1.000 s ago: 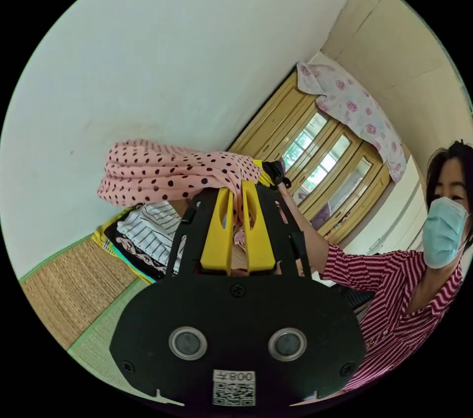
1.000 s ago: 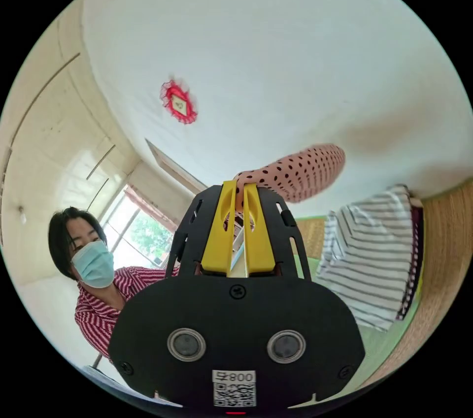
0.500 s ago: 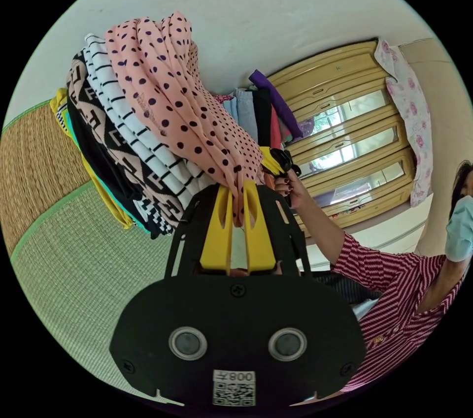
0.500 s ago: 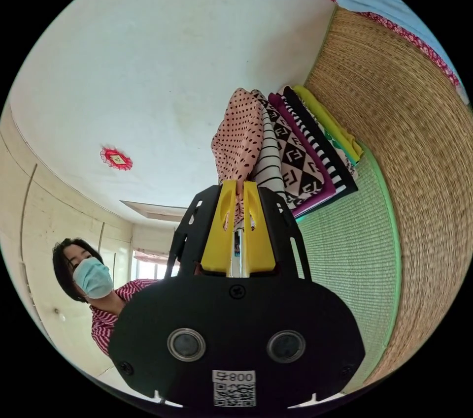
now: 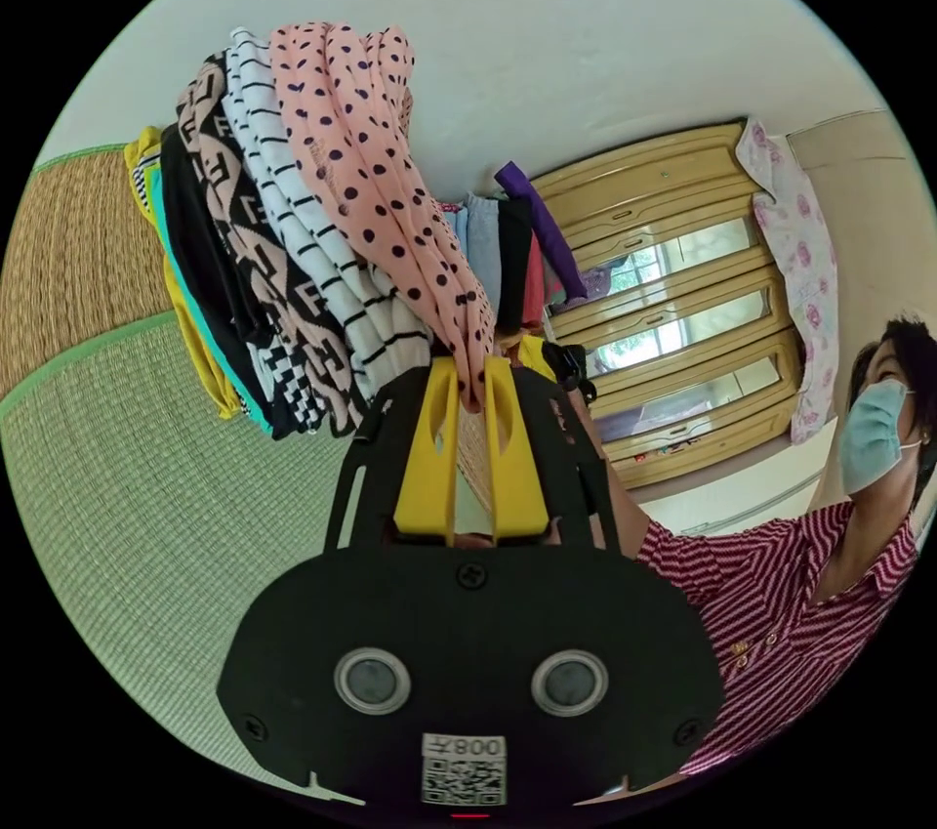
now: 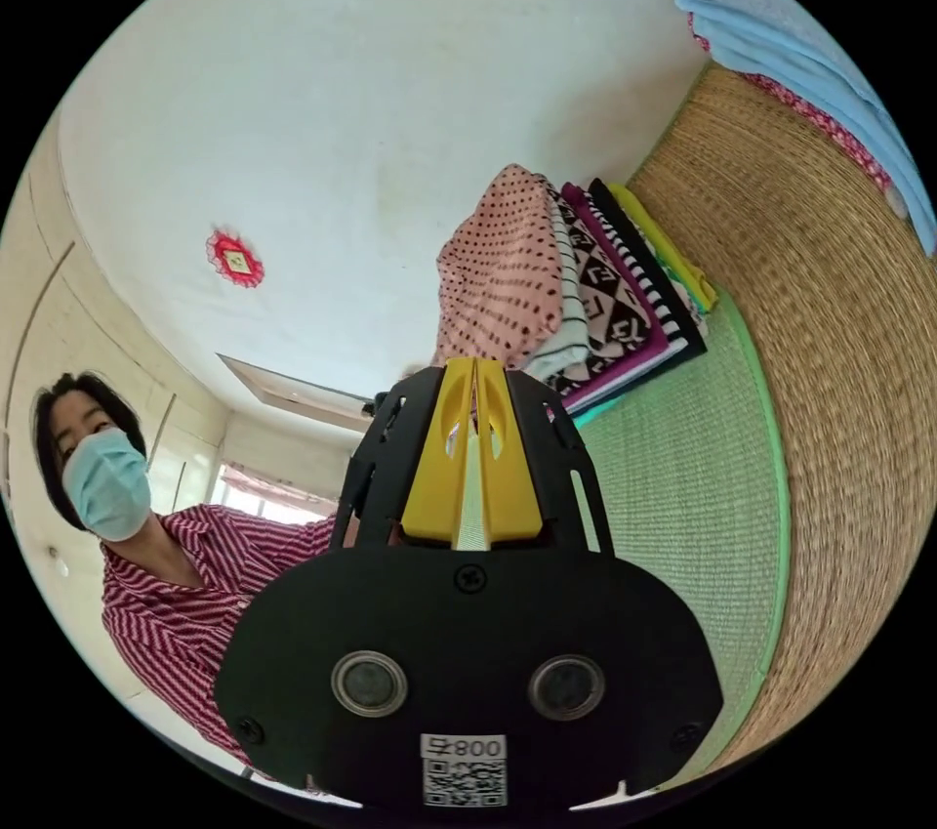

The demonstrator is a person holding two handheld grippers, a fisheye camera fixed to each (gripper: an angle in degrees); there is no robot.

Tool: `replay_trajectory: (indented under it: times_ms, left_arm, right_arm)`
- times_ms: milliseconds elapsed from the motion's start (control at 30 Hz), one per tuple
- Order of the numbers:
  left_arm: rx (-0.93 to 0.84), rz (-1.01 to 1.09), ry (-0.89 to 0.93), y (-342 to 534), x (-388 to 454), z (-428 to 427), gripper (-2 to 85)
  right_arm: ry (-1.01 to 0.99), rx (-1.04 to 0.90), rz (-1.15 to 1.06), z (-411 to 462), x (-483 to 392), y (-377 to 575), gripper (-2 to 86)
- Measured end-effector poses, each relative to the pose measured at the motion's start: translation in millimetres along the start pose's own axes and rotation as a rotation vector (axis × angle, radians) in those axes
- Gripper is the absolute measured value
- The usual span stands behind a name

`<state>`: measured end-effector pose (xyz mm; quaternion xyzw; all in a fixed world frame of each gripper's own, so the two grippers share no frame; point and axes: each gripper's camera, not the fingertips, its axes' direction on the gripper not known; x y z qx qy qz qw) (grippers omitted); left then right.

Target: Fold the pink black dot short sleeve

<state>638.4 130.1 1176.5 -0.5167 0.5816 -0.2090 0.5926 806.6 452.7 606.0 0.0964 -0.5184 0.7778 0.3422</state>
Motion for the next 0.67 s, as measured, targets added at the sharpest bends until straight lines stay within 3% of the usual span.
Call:
replay_trajectory:
  times_ms: [233,400,667]
  left_arm:
    - [-0.014,-0.097,-0.027,27,-38,-10,3.1]
    - [-0.187,-0.25,-0.048,68,-85,18,2.4]
    - [-0.4,-0.222,-0.193,68,-122,62,1.5]
  right_arm:
    - [0.237,0.073,0.163,-62,35,50,1.4]
    - [0.512,0.176,0.274,-139,52,61,5.3]
    - [0.817,0.179,0.337,-196,61,17,8.0]
